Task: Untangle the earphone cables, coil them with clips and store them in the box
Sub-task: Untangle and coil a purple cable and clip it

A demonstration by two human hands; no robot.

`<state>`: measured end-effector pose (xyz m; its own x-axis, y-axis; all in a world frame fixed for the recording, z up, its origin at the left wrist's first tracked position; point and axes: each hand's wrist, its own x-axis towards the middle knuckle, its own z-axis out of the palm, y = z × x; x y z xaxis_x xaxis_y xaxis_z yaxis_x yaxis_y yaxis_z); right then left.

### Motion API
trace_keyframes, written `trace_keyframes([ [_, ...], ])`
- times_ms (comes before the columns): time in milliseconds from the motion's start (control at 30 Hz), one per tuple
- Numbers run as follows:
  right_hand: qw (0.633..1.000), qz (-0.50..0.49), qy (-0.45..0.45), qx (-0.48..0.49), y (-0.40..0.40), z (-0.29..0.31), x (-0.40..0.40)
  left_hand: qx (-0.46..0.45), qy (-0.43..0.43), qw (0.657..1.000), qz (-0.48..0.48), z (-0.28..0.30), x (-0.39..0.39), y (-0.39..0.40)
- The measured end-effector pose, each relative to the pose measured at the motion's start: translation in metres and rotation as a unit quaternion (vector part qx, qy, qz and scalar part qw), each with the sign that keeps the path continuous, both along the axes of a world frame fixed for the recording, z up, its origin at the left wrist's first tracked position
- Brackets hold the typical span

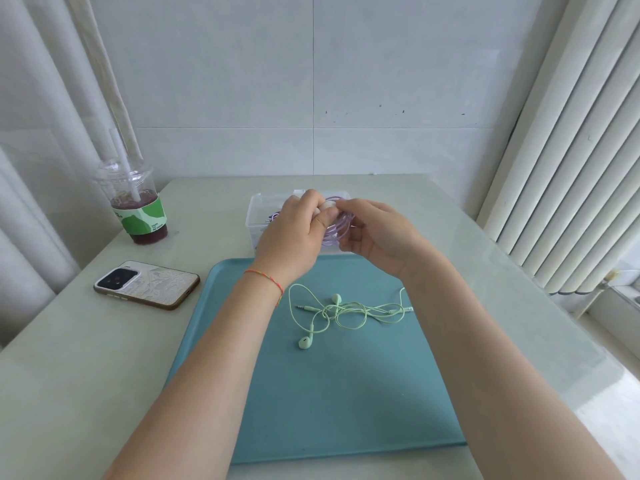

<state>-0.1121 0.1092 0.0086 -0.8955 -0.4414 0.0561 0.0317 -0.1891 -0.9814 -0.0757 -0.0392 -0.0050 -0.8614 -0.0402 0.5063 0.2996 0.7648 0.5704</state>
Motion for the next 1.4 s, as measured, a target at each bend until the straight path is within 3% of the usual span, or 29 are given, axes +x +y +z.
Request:
trace_keyframes([
  [367,0.999,0.002,-0.018,-0.037,-0.002,0.004,0.001,0.014,0.034,0.999,0.006,0.002,0.004,0.005],
  [667,0.996,0.011,0.050,0.078,-0.006,0.005,0.008,-0.037,-0.022,0.996,0.075,0.005,0.005,0.001],
  [767,0.990,-0.010,0.085,0.114,-0.010,0.004,0.010,-0.014,-0.037,0.995,0.093,0.005,0.006,0.002],
  [1000,0.987,-0.091,0.103,0.083,-0.030,-0.001,0.018,0.043,-0.025,0.990,0.135,0.006,0.006,0.003],
  [1233,0.982,-0.021,0.090,0.165,-0.024,0.005,0.022,0.093,-0.067,0.990,0.083,0.004,0.002,-0.007],
  [1400,0.952,-0.036,0.135,0.274,-0.002,0.017,0.013,0.110,-0.133,0.985,0.019,0.003,-0.003,-0.017],
])
